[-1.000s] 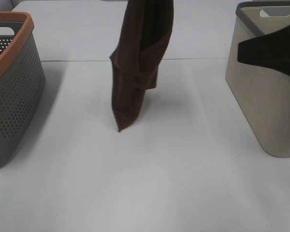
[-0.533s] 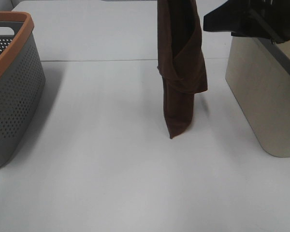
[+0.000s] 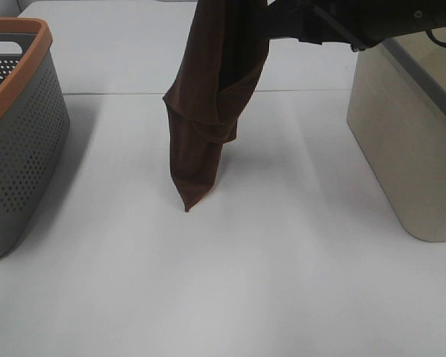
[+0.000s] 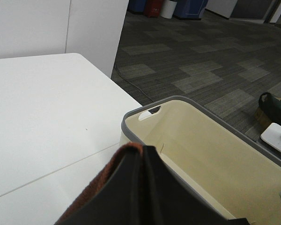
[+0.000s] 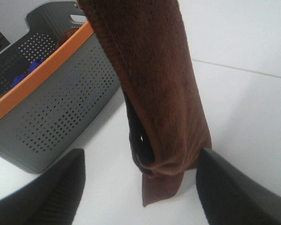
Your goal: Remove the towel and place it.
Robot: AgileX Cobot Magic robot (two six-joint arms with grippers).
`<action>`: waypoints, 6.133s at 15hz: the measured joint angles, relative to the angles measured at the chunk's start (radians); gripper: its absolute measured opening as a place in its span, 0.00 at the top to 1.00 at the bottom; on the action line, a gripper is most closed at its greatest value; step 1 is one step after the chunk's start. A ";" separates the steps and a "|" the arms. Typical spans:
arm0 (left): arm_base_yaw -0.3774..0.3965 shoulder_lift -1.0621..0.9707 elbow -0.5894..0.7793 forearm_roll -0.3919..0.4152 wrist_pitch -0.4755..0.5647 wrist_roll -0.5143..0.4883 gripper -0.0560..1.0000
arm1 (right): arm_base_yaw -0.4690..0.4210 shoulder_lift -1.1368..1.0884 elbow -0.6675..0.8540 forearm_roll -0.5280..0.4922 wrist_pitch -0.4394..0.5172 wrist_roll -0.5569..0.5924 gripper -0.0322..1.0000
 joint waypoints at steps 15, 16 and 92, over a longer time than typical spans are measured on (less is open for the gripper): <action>0.000 0.000 0.000 -0.001 0.010 0.000 0.95 | 0.009 0.168 0.000 0.000 -0.210 0.000 0.40; 0.000 0.000 0.000 -0.001 0.006 0.000 0.95 | 0.009 0.184 0.000 0.000 -0.211 0.000 0.40; 0.337 -0.048 -0.008 0.406 0.338 0.000 0.95 | 0.009 0.363 -0.648 -1.143 0.303 0.830 0.97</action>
